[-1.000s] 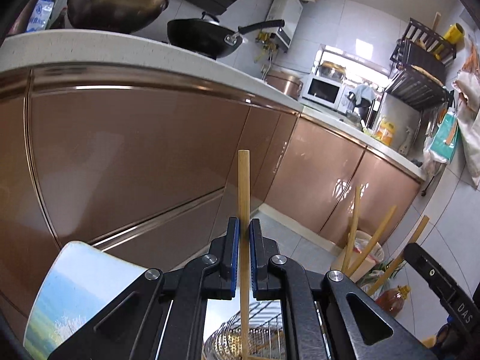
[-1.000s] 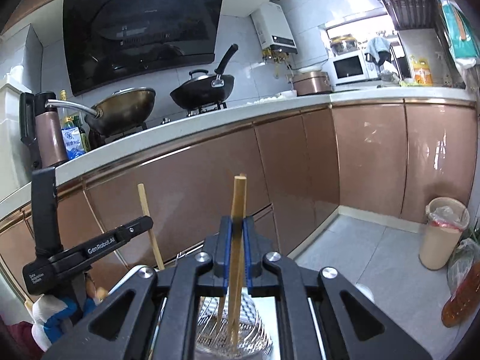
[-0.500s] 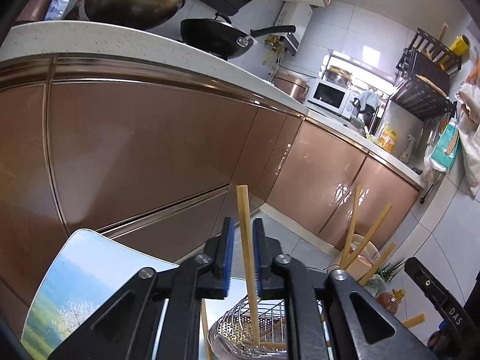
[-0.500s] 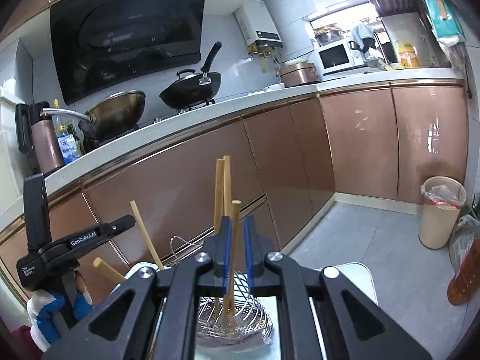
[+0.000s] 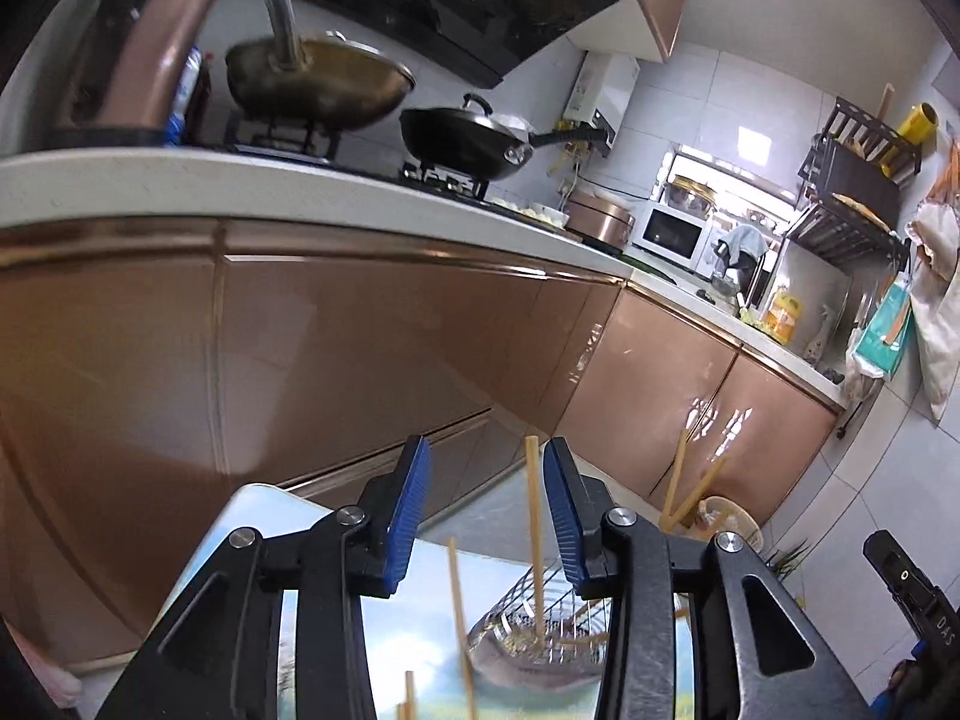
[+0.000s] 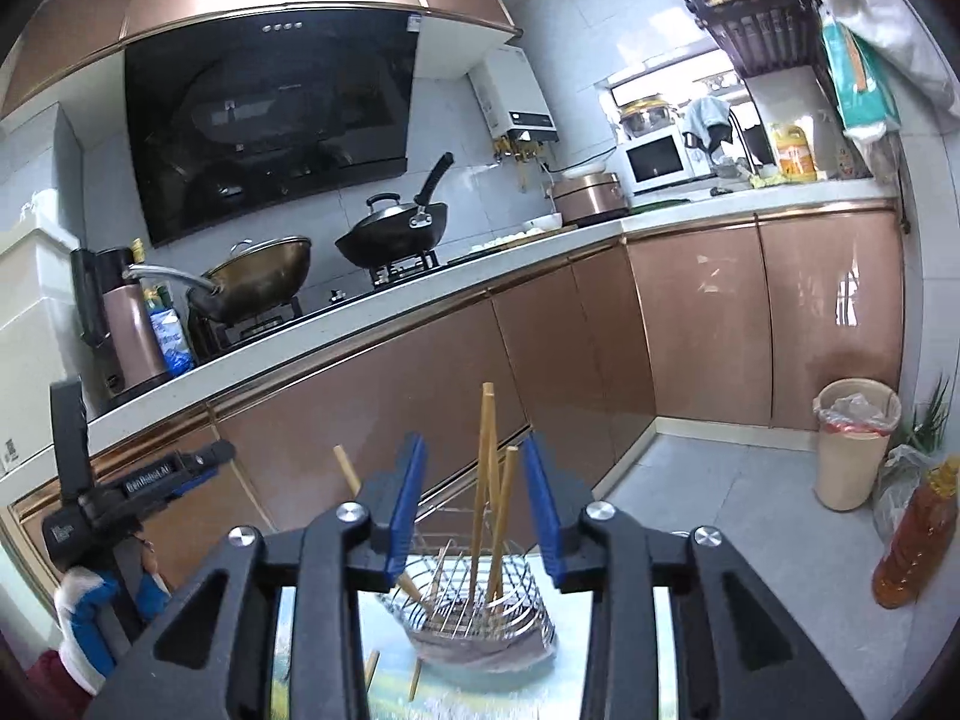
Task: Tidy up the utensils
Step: 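Move both open grippers back toward the remaining chopsticks on the table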
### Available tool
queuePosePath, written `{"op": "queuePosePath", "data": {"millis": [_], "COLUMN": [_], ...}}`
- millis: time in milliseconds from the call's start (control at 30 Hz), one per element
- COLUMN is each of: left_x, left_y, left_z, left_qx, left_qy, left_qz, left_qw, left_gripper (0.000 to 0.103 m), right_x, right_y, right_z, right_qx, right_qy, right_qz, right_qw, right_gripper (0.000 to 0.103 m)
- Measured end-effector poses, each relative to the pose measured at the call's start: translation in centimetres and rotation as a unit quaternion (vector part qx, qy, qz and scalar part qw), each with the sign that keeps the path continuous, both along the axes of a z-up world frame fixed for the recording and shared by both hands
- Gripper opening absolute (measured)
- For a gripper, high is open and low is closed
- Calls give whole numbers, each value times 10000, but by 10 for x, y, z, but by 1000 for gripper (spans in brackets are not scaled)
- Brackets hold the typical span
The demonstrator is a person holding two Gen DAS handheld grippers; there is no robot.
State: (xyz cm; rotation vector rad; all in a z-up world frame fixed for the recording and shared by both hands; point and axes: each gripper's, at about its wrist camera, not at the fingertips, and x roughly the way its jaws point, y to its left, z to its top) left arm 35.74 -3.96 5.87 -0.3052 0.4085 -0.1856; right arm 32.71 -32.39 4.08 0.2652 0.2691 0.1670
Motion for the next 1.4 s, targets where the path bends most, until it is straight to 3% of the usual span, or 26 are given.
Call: {"op": "queuePosePath", "data": {"millis": [200,400,500,700,867,1033,1400], "left_x": [-39,-68,-79,-92,-89,-75,-50], "left_y": [27,48,57,55,47,38,19], "left_z": [23,24,12,-40,-92,-142,-185], "left_qx": [169,258,237,404,528,573,736], "left_qy": [57,231,468,1173,1888,2647,3228], "left_qz": [99,149,41,-327,-681,-1016,-1437], "left_qw": [9998,9993,9986,9917,9782,9573,9326], "left_gripper": [38,38,38,38,38,38,38], "right_x": [-44,-77,-86,-99,-98,-85,-44], "right_y": [16,39,52,91,104,100,101], "right_z": [14,20,14,-11,-38,-68,-129], "right_qx": [-193,-568,-598,-973,-1012,-921,-811], "right_qy": [81,249,368,667,1001,1408,2265], "right_qz": [-45,-92,24,413,555,578,773], "right_qw": [9998,9980,9975,9922,9883,9840,9676], "right_gripper": [32,32,32,32,32,32,32]}}
